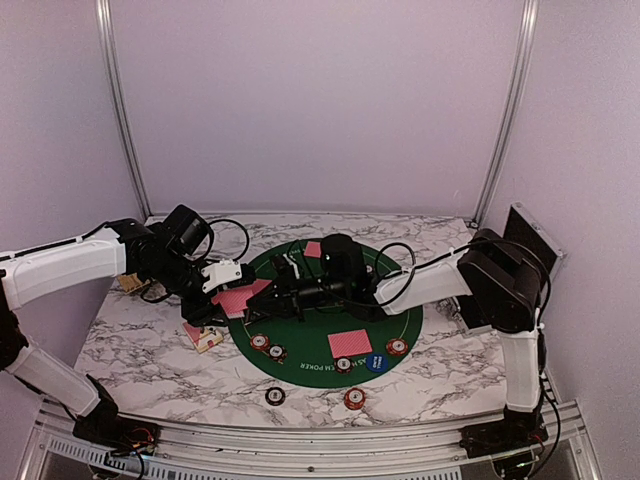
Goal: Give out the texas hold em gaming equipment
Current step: Pick up the poker card from the face-down deck piles, then distribute the poker card in the dealer area.
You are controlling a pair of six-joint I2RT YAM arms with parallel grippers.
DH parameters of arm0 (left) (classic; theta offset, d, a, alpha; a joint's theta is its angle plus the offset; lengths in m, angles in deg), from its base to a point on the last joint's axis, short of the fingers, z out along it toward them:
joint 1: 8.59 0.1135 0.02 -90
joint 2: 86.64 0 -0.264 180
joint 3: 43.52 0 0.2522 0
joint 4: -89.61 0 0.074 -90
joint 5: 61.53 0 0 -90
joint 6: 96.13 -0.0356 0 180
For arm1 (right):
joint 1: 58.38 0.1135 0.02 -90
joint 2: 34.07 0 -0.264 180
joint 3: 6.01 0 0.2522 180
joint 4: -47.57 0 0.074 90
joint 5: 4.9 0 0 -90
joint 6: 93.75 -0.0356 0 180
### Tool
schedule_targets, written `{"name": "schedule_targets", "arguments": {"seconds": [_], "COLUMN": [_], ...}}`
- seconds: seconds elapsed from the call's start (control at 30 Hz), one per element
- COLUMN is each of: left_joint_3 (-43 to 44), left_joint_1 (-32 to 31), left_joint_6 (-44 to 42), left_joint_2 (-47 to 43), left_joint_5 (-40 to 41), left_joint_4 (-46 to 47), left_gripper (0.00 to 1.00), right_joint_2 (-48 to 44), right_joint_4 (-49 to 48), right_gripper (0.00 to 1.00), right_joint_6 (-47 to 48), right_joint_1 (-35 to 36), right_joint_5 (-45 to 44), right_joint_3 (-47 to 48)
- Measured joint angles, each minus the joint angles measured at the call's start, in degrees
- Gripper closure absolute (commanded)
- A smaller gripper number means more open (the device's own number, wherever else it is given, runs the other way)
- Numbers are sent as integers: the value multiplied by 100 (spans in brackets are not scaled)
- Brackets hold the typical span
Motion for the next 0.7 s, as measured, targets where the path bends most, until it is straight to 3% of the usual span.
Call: {"name": "schedule_targets", "arguments": {"seconds": [0.7], "left_joint_3": [-2], "left_joint_1": [11], "left_joint_6": [-2], "left_joint_2": [0], "left_joint_5": [94], "left_joint_4": [4], "left_gripper": [92], "right_joint_2": [-4], "right_joint_4": [-140], "right_gripper": [100], "right_joint_6": [61], "right_joint_1": [-719], "right_joint_5": [221], "right_joint_3": [-365]}}
